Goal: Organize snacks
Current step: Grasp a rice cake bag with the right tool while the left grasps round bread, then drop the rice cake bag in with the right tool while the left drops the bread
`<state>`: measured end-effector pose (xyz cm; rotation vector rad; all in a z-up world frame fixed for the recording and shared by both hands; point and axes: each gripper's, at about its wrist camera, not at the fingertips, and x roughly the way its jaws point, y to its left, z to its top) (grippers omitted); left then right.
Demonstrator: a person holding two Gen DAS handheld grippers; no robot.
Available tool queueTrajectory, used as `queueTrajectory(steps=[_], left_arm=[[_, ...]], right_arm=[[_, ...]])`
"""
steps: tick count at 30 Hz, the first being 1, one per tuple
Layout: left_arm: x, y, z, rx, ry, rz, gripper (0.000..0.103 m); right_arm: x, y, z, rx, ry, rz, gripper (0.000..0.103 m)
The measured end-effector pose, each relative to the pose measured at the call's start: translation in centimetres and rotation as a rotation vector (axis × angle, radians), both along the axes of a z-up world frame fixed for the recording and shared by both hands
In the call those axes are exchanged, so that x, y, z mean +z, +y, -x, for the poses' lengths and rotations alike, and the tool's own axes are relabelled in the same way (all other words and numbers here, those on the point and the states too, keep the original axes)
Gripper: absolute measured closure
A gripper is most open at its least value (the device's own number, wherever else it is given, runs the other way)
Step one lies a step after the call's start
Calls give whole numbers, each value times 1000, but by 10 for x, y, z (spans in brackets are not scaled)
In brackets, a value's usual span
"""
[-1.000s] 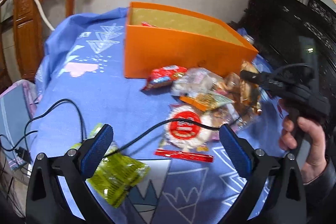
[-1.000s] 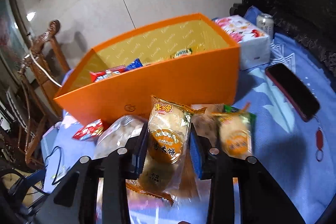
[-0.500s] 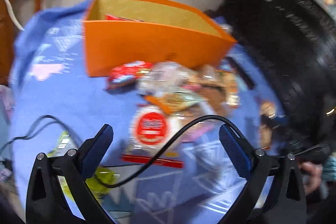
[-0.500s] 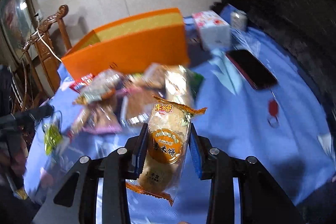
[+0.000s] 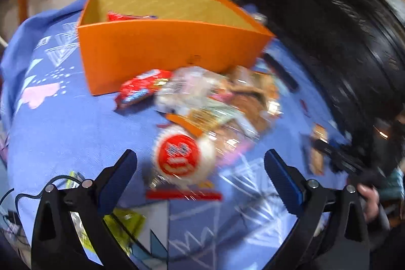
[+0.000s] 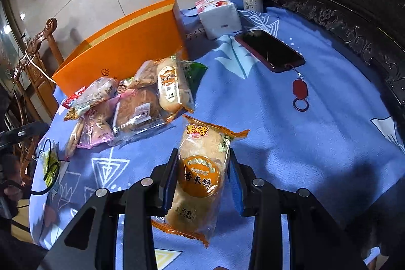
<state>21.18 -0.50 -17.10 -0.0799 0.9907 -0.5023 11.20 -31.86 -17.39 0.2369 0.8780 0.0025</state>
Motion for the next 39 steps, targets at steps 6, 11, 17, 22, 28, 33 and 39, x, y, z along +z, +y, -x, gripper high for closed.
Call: queueTrajectory(steps=[6, 11, 17, 22, 28, 33, 39], left_arm=[[-58, -22, -23, -30, 109, -100, 4], [-56, -31, -12, -91, 28, -135, 4], [-52, -27, -5, -96, -6, -97, 30], [-45, -23, 7, -70, -49, -93, 42], [-38, -16, 19, -68, -81, -89, 51], [-45, -20, 7, -29, -17, -100, 31], [-50, -22, -5, -42, -6, -43, 40]], right_arm=[[10, 7, 1, 16, -30, -1, 66], [13, 11, 0, 18, -38, -2, 66], [16, 20, 0, 32, -46, 12, 66], [21, 22, 2, 34, -57, 23, 66], [23, 27, 3, 55, -70, 26, 67], [24, 32, 4, 80, -75, 30, 68], [24, 34, 4, 78, -72, 35, 68]])
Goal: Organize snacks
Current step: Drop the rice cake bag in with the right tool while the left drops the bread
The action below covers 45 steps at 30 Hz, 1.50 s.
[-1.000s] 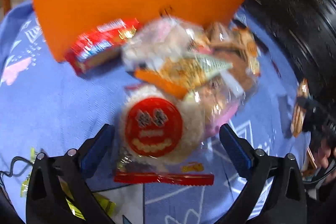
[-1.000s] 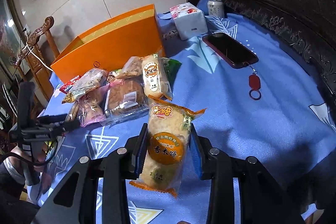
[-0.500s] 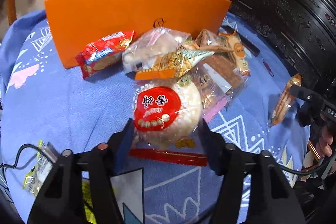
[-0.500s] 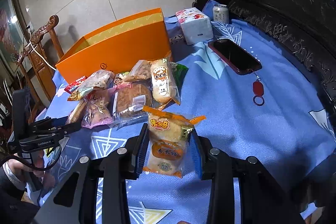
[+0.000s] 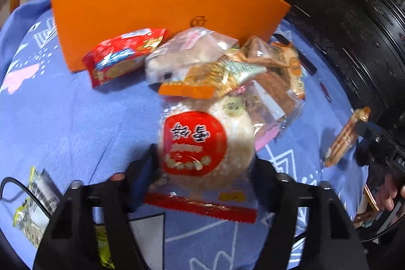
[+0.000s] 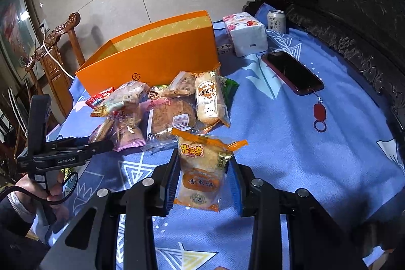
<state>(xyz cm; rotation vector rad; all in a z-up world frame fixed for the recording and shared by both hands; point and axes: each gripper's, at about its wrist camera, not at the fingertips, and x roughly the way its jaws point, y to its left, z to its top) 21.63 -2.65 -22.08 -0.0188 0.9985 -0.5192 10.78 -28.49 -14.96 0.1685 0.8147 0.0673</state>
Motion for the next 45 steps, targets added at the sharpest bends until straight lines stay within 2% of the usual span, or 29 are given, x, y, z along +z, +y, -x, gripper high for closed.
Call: queueTrajectory(steps=[8, 16, 22, 28, 31, 37, 38, 39, 40, 41, 42, 43, 44, 45], left_arm=[[19, 6, 28, -7, -74, -11, 41], [67, 29, 54, 26, -187, 2, 43], [104, 38, 53, 56, -271, 26, 43], [146, 37, 25, 60, -354, 43, 43], [170, 32, 3, 61, -411, 34, 43], [216, 20, -68, 114, -500, -8, 40], [220, 19, -80, 134, -498, -10, 23], [224, 20, -93, 183, -492, -28, 4], [226, 21, -100, 232, -491, -47, 4], [228, 26, -106, 284, -474, -53, 4], [229, 30, -105, 295, -464, -33, 4], [228, 36, -101, 303, -465, -6, 4], [226, 42, -94, 311, -471, 23, 4], [221, 48, -86, 323, -471, 44, 4]], right_arm=[[9, 3, 3, 12, -28, -3, 68], [28, 13, 3, 54, -82, -6, 68], [45, 24, -5, 91, -133, -3, 68], [80, 36, -34, 141, -224, 5, 68], [107, 41, -63, 172, -292, -2, 68], [153, 53, -131, 211, -412, 0, 68], [159, 56, -150, 225, -425, -12, 64], [163, 58, -165, 236, -416, -20, 55], [165, 60, -175, 229, -397, -19, 25], [166, 59, -183, 195, -379, -22, 17], [168, 58, -181, 183, -393, -38, 17], [167, 56, -176, 183, -416, -51, 12], [164, 54, -168, 172, -434, -39, 5], [159, 53, -161, 158, -436, -14, 3]])
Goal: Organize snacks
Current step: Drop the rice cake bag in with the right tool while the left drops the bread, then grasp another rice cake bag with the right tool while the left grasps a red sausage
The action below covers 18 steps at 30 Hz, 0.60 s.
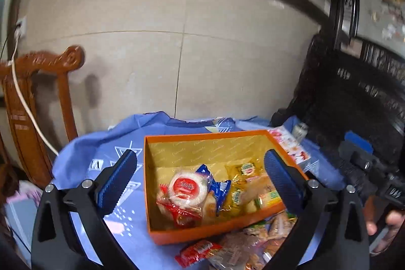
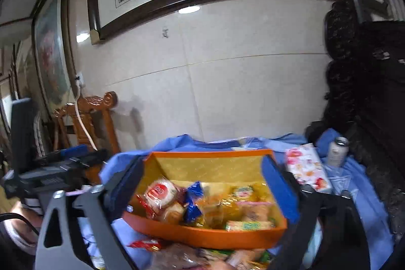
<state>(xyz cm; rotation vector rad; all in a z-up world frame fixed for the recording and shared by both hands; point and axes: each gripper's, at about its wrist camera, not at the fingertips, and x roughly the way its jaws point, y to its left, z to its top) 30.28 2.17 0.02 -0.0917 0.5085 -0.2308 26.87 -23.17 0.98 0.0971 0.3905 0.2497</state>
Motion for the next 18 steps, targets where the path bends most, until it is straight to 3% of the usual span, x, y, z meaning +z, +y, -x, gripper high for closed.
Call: queueTrajectory(steps=[4, 7, 10, 14, 18], left_arm=[[-25, 13, 24, 28, 60, 8, 4], [-48, 17, 46, 21, 93, 11, 4], [-76, 20, 68, 11, 135, 28, 4], [-108, 16, 92, -20, 215, 45, 4], [-123, 8, 102, -32, 248, 7, 4]], right_arm=[[-32, -13, 14, -60, 96, 84, 3], [-63, -34, 32, -99, 183, 50, 3], [-108, -61, 44, -166, 328, -16, 4], [-152, -75, 48, -241, 470, -15, 21], [-169, -69, 40, -228, 505, 27, 27]])
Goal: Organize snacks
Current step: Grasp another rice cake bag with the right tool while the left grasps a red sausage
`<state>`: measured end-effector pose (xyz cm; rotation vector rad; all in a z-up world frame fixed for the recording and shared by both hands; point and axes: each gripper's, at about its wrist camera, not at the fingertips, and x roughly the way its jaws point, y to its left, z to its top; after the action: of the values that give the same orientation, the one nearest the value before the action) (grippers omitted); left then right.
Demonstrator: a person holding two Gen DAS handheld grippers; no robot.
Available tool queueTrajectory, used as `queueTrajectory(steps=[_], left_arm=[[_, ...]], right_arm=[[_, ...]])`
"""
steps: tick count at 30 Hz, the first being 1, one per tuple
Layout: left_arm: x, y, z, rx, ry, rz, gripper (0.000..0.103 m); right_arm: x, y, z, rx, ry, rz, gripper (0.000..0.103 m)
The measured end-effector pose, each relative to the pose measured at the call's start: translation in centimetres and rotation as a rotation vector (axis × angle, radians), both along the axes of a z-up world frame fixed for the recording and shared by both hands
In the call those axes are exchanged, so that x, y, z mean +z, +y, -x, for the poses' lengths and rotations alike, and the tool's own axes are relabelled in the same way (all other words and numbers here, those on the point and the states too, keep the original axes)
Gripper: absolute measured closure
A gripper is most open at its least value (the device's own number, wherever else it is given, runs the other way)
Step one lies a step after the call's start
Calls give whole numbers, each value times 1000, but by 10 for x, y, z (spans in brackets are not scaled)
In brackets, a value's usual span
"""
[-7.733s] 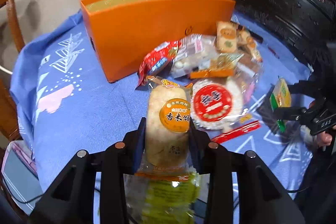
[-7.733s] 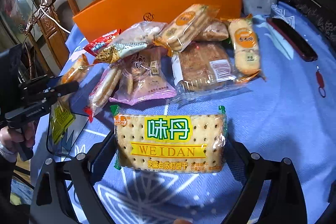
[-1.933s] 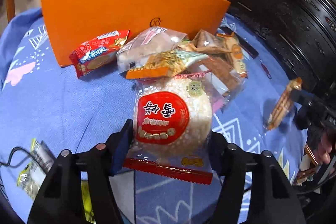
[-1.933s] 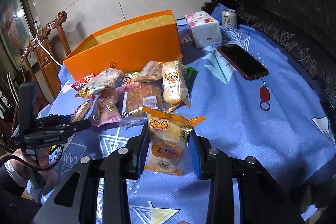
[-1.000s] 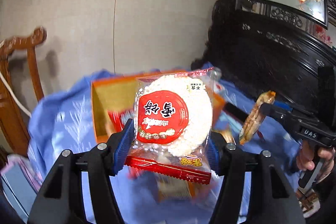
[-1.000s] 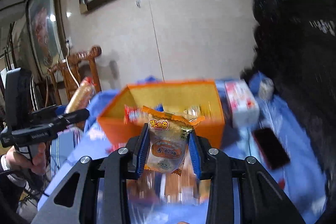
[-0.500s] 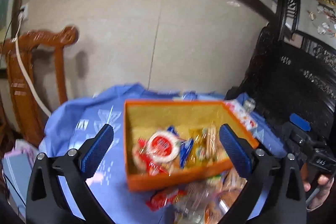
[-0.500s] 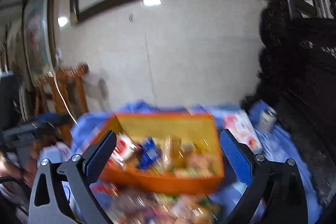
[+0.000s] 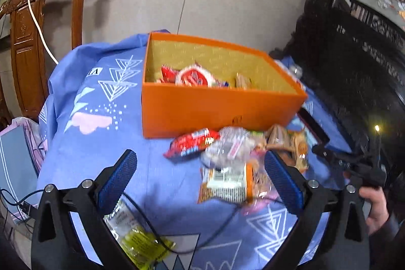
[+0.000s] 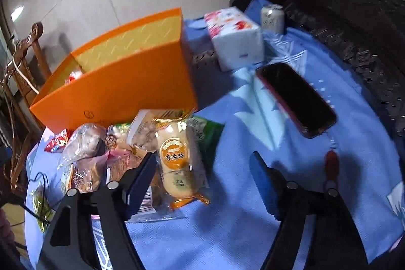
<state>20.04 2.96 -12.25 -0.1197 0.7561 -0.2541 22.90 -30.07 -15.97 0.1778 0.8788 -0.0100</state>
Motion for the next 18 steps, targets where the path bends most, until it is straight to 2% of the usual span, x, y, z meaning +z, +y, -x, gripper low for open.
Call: queueTrajectory(steps=[3, 6, 7, 8, 9, 11, 17, 18], left_arm=[[-5, -6, 1, -7, 2, -33, 4], [-5, -11, 0, -6, -21, -91, 4], [-4, -13, -2, -7, -28, -104, 4], [-5, -15, -4, -9, -38, -129, 4], [-6, -15, -8, -11, -43, -146, 4], [-9, -17, -18, -14, -54, -186, 4], [-36, -25, -61, -50, -37, -274, 4], [-45, -27, -69, -57, -33, -313, 4]], right_arm=[[-15, 4, -16, 13, 35, -2, 29], [-30, 9, -25, 33, 57, -14, 35], [-32, 11, -26, 46, 55, -19, 42], [-34, 13, -28, 58, 58, -16, 54], [-36, 15, -29, 68, 63, -6, 60], [-35, 17, -25, 70, 59, 20, 65], [-14, 9, 2, 53, 8, -16, 65], [-12, 9, 5, 52, 6, -18, 65]])
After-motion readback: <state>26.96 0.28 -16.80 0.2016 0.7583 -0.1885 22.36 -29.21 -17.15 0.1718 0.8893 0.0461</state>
